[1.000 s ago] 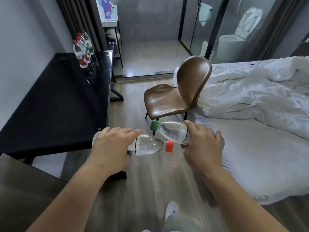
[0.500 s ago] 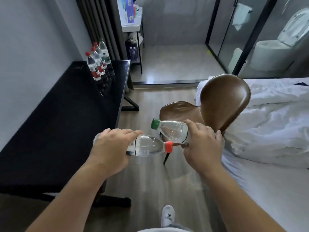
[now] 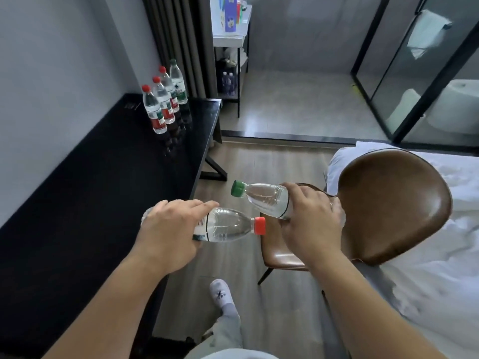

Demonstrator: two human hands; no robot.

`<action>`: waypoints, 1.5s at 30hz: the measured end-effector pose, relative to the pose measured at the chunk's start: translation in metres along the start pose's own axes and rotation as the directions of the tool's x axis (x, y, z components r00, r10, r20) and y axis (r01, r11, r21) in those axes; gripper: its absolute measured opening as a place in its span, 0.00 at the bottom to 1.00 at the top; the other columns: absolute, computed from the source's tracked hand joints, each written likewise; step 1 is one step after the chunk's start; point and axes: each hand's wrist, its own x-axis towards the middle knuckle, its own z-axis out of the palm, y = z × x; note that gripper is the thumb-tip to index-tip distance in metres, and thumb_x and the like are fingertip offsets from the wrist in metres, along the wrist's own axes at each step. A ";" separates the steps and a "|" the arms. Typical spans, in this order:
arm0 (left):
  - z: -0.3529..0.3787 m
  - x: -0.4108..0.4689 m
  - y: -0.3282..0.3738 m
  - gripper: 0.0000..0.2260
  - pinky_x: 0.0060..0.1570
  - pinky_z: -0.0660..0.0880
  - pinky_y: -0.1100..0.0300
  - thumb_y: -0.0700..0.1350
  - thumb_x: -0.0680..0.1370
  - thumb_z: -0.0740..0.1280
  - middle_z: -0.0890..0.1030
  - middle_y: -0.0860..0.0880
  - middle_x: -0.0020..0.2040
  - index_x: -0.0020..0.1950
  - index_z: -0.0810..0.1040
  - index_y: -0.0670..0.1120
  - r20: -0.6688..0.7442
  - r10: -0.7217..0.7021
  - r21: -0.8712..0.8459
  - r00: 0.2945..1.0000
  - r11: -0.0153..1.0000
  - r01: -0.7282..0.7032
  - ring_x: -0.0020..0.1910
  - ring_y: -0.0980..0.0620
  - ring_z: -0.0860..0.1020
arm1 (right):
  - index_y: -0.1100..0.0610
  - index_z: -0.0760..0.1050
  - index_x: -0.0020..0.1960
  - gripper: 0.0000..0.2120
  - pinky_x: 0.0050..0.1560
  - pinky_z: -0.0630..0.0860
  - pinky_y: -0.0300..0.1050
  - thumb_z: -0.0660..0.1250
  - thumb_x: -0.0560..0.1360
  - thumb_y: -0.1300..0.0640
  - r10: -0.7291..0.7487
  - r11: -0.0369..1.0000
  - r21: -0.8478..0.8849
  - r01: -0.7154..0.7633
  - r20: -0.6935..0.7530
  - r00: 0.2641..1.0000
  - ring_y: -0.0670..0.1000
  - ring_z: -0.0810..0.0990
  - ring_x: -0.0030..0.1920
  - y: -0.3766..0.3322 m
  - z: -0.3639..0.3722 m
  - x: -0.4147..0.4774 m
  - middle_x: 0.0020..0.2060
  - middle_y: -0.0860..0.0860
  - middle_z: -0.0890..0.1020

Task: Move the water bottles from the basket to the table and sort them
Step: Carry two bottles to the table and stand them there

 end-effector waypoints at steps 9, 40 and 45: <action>0.018 0.130 -0.090 0.34 0.66 0.71 0.50 0.47 0.68 0.79 0.80 0.64 0.62 0.72 0.73 0.62 0.034 -0.023 -0.114 0.999 0.993 0.026 0.59 0.57 0.79 | 0.42 0.66 0.75 0.34 0.77 0.55 0.69 0.74 0.72 0.51 -0.037 0.999 -0.008 0.038 0.067 0.997 0.55 0.71 0.71 -0.060 0.037 0.146 0.68 0.46 0.77; 0.025 0.231 -0.231 0.36 0.64 0.72 0.51 0.48 0.68 0.80 0.80 0.61 0.61 0.73 0.71 0.61 0.008 -0.850 0.008 0.527 0.527 0.850 0.60 0.54 0.78 | 0.43 0.65 0.74 0.36 0.76 0.58 0.71 0.76 0.70 0.53 -0.865 0.490 0.237 0.839 0.254 0.433 0.59 0.72 0.70 -0.312 0.171 0.450 0.67 0.48 0.77; 0.029 0.232 -0.202 0.36 0.65 0.72 0.52 0.49 0.69 0.79 0.80 0.61 0.63 0.74 0.70 0.61 0.014 -0.923 0.033 0.384 0.384 0.923 0.61 0.54 0.78 | 0.43 0.66 0.73 0.35 0.74 0.61 0.69 0.76 0.70 0.52 -0.930 0.336 0.311 0.889 0.260 0.261 0.58 0.73 0.69 -0.324 0.183 0.463 0.66 0.47 0.78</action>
